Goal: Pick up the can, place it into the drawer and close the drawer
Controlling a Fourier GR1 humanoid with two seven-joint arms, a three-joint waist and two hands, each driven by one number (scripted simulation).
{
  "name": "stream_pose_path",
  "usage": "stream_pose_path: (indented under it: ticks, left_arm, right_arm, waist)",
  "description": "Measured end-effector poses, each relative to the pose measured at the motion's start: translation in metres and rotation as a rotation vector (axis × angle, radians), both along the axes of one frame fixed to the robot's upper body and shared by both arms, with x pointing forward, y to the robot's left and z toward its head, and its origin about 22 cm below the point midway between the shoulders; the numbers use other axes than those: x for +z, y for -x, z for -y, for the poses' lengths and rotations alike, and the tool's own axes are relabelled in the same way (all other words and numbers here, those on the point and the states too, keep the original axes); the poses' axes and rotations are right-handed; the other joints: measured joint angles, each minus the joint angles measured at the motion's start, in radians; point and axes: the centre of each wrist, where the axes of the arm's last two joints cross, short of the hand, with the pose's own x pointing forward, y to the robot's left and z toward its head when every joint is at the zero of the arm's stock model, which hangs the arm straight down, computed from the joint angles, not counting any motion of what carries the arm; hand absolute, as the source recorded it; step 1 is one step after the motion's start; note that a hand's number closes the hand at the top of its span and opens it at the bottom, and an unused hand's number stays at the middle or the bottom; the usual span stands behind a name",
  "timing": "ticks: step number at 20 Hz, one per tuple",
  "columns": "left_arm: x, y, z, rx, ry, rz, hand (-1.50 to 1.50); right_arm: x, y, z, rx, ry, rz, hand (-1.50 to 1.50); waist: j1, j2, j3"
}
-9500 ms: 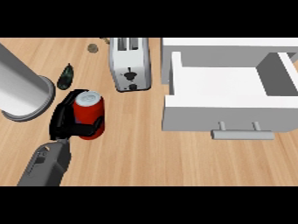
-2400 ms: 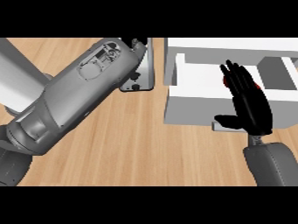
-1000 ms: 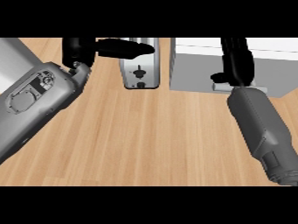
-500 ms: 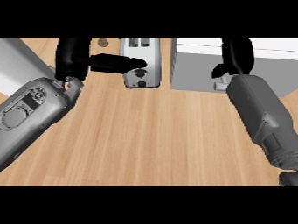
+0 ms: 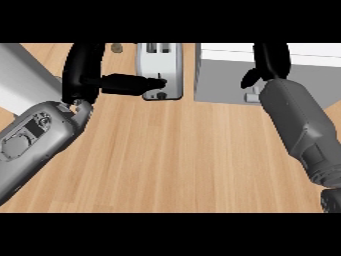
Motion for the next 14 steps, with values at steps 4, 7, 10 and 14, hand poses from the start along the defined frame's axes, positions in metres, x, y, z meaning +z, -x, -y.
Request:
stream_pose_path:
  ticks: [4, 7, 10, 14]
  left_arm:
    - [-0.002, 0.001, -0.008, 0.011, -0.001, 0.001, -1.5]
    - [-0.005, 0.004, -0.013, 0.014, 0.001, -0.006, -1.5]
    - [-0.01, 0.006, -0.015, 0.019, 0.002, -0.01, -1.5]
    - [-0.018, 0.008, -0.022, 0.037, 0.001, -0.017, -1.5]
  right_arm:
    - [0.003, -0.001, -0.002, 0.048, -0.114, 0.019, -1.5]
    - [0.008, -0.003, -0.004, 0.091, -0.205, 0.026, -1.5]
    - [0.012, -0.005, -0.014, 0.137, -0.301, 0.032, -1.5]
    - [0.02, -0.008, -0.027, 0.182, -0.491, 0.029, -1.5]
  waist:
    - [-0.008, 0.001, 0.001]
    - [-0.011, 0.002, 0.003]
    - [-0.017, 0.003, 0.003]
    - [-0.024, 0.0, 0.005]
